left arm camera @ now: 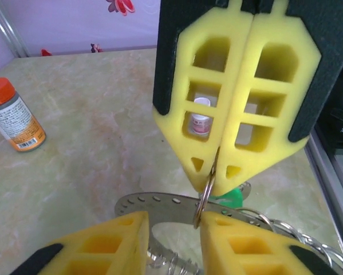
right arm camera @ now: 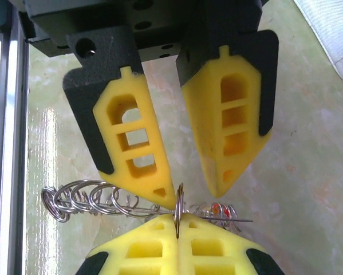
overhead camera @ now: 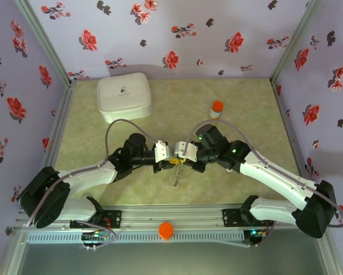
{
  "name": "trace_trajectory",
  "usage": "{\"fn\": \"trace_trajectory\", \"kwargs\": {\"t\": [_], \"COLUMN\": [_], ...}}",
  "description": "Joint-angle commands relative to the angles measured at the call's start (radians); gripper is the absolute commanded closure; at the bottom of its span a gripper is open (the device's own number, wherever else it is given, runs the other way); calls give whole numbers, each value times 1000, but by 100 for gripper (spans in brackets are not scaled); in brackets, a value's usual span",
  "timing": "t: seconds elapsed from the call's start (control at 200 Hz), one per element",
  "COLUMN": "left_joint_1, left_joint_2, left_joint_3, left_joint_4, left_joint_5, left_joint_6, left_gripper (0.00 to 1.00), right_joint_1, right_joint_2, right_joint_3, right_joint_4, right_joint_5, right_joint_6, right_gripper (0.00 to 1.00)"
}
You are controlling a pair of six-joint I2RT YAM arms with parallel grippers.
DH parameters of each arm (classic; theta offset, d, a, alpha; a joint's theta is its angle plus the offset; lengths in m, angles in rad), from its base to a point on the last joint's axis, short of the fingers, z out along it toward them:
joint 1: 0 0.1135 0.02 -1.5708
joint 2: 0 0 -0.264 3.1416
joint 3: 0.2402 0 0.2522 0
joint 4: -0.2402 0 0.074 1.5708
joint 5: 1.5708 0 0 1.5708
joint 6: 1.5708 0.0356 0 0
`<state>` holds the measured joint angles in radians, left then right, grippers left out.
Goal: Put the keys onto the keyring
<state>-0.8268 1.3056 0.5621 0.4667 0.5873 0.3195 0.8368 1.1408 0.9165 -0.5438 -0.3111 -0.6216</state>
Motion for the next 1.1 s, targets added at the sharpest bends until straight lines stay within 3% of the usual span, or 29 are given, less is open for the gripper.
{"fn": "trace_trajectory", "kwargs": {"t": [0.0, 0.09, 0.165, 0.31, 0.45, 0.56, 0.765, 1.095], "left_joint_1": [-6, -6, -5, -2, 0, 2, 2, 5], "left_joint_2": [-11, -9, -10, -22, 0, 25, 46, 52], "left_joint_3": [2, -5, -11, -52, -97, -120, -125, -135], "left_joint_4": [66, 99, 110, 184, 368, 487, 545, 568], "left_joint_5": [25, 49, 59, 60, 78, 89, 115, 131], "left_joint_6": [-16, -36, -46, -73, -157, -210, -239, -255], "left_gripper": [79, 86, 100, 100, 100, 100, 100, 100], "right_joint_1": [24, 27, 23, -78, -165, -165, -165, -165], "right_joint_2": [7, -1, -37, -180, -263, -260, -231, -190], "right_joint_3": [27, 13, -12, -150, -255, -273, -274, -283], "right_joint_4": [39, 79, 118, 273, 379, 368, 403, 457], "right_joint_5": [-4, -10, -30, -129, -239, -263, -280, -330], "right_joint_6": [11, 41, 62, 161, 242, 252, 259, 285], "right_gripper": [100, 100, 89, 71, 64, 64, 65, 88]}}
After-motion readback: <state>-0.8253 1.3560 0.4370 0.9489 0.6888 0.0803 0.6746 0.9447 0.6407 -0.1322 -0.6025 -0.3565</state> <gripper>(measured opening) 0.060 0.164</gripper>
